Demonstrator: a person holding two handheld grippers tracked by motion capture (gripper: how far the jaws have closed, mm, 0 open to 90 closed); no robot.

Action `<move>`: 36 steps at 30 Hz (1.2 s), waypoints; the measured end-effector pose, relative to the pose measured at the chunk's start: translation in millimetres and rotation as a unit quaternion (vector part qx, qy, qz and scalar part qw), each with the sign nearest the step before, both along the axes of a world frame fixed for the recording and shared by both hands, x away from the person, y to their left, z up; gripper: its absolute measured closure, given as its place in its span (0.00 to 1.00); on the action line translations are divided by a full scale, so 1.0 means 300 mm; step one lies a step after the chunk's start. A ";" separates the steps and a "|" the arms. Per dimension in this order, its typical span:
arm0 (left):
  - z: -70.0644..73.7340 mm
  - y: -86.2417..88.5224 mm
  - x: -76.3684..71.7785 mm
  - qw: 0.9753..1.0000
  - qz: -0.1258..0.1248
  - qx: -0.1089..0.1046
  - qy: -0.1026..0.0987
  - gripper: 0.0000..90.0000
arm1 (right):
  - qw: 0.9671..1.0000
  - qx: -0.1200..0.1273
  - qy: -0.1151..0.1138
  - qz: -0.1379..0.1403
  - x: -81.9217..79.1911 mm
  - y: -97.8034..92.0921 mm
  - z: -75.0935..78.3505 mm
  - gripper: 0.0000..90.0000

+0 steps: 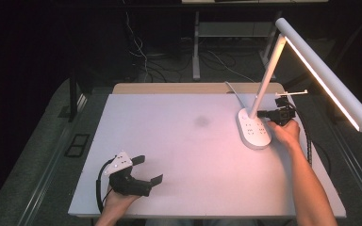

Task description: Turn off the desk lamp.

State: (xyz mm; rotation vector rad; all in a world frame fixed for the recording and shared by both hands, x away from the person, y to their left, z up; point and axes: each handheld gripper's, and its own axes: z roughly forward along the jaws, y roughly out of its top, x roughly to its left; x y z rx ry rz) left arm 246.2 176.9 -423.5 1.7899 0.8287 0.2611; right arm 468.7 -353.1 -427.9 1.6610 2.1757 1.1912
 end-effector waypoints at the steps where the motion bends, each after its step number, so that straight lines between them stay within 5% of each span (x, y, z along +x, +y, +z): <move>1: -0.001 -0.001 0.001 1.000 -0.001 0.001 0.000 0.00 | 1.000 -0.002 -0.001 0.000 0.000 0.001 0.000 1.00; 29: 0.001 0.000 -0.003 1.000 -0.001 0.000 -0.001 0.00 | 1.000 0.031 0.005 -0.002 0.006 -0.016 -0.011 1.00; 36: 0.000 -0.001 -0.002 1.000 -0.002 0.002 -0.001 0.00 | 1.000 0.019 0.003 -0.007 0.005 -0.011 -0.010 1.00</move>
